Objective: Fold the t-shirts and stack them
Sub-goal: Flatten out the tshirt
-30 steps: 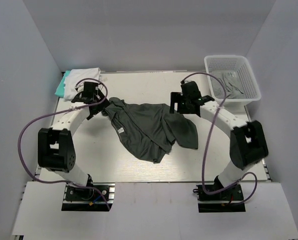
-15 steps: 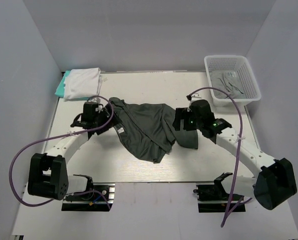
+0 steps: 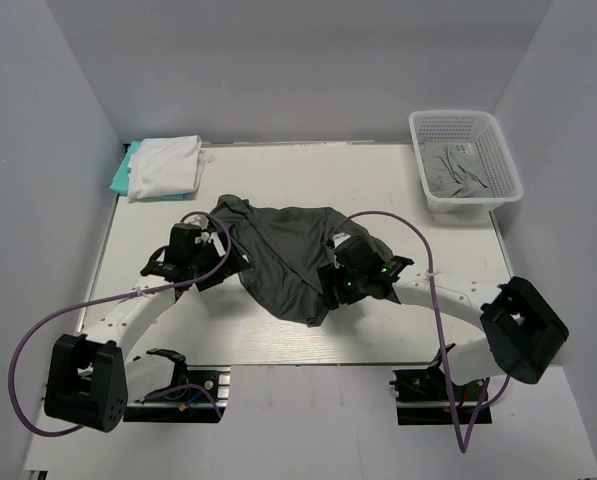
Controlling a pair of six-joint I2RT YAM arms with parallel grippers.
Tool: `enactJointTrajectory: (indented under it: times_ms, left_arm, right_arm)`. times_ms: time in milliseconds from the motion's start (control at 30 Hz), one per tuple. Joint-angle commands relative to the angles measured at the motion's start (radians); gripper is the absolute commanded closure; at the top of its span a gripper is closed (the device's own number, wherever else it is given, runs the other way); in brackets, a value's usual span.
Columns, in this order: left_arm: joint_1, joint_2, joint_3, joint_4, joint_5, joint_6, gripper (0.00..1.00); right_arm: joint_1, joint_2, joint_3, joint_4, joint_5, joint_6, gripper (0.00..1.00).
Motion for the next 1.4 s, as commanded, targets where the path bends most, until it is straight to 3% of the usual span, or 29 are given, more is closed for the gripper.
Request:
enactJointTrajectory:
  times_ms: [0, 133, 233, 267, 300, 667, 933, 1100, 1233, 1367]
  left_arm:
    - [-0.003, -0.050, 0.005, -0.047, -0.050, -0.007, 0.00]
    - [-0.003, -0.073, 0.005, -0.078, -0.081, -0.007, 0.00]
    - [-0.003, -0.082, 0.005, -0.078, -0.093, -0.007, 0.00]
    - [-0.003, -0.082, 0.005, -0.078, -0.093, -0.007, 0.00]
    - [-0.003, -0.082, 0.005, -0.078, -0.093, -0.007, 0.00]
    - [-0.003, -0.026, 0.005, -0.029, -0.093, -0.007, 0.00]
    - [-0.003, 0.056, 0.050, -0.020, -0.103, 0.013, 0.00]
    - [-0.003, 0.126, 0.080, 0.002, -0.093, 0.022, 0.00]
    - [-0.003, 0.155, 0.102, 0.002, -0.084, 0.031, 0.00]
    - [-0.003, 0.155, 0.126, 0.002, -0.110, 0.040, 0.00]
  right_arm:
    - [0.021, 0.051, 0.031, 0.034, 0.011, 0.024, 0.26]
    - [0.040, 0.121, 0.045, 0.033, 0.063, 0.039, 0.36]
    - [0.052, 0.135, 0.067, 0.013, 0.094, 0.062, 0.68]
    - [0.051, 0.134, 0.071, 0.011, 0.103, 0.068, 0.91]
    - [0.060, 0.123, 0.073, 0.007, 0.105, 0.076, 0.99]
    - [0.069, 0.042, 0.198, -0.140, 0.220, 0.063, 1.00]
    - [0.067, 0.123, 0.363, -0.266, 0.448, 0.039, 1.00]
    - [0.041, 0.147, 0.442, -0.233, 0.558, 0.056, 1.00]
    - [-0.012, 0.212, 0.533, -0.106, 0.703, -0.004, 1.00]
    - [-0.124, 0.318, 0.655, 0.046, 0.659, -0.123, 1.00]
